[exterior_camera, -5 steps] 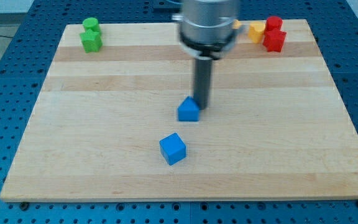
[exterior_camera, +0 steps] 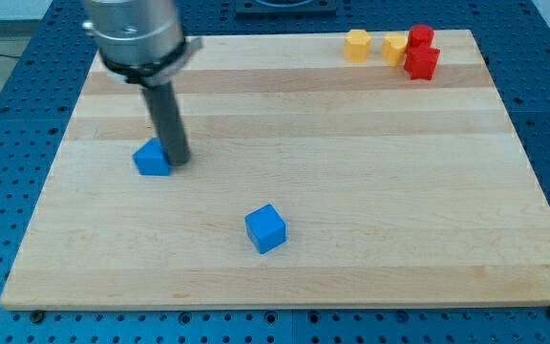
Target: Push blue cube into blue triangle
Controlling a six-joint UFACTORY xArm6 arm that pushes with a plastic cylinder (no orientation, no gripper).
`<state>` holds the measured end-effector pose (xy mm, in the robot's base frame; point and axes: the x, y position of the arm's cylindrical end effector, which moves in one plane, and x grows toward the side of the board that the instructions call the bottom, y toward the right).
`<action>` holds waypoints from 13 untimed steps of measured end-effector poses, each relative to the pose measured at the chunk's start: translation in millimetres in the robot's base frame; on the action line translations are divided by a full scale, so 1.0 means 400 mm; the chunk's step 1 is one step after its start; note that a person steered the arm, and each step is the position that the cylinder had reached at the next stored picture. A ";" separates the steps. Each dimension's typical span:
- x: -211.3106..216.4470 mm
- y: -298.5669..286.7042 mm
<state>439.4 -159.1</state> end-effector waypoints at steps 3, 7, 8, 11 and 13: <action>0.010 -0.116; -0.060 -0.020; -0.114 -0.019; -0.205 -0.147; -0.312 -0.238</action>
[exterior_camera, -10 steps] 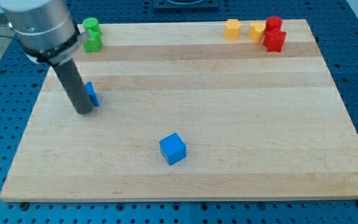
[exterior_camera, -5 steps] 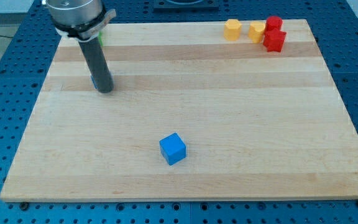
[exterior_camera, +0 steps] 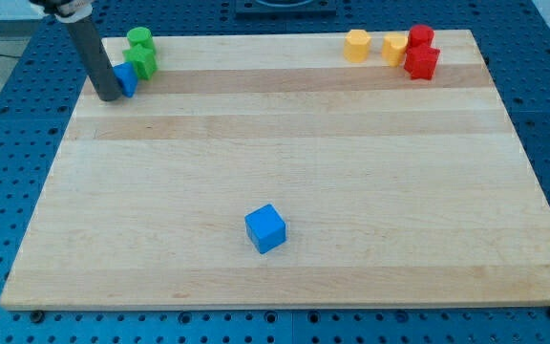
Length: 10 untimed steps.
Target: Push blue cube into blue triangle
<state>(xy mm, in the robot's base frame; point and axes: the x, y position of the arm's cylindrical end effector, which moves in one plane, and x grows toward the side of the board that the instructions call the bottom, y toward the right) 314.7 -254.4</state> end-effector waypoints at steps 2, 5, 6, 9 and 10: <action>0.213 0.403; 0.612 0.632; 0.651 0.563; 0.557 0.423; 0.503 0.441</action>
<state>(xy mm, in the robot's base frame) 515.8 -78.2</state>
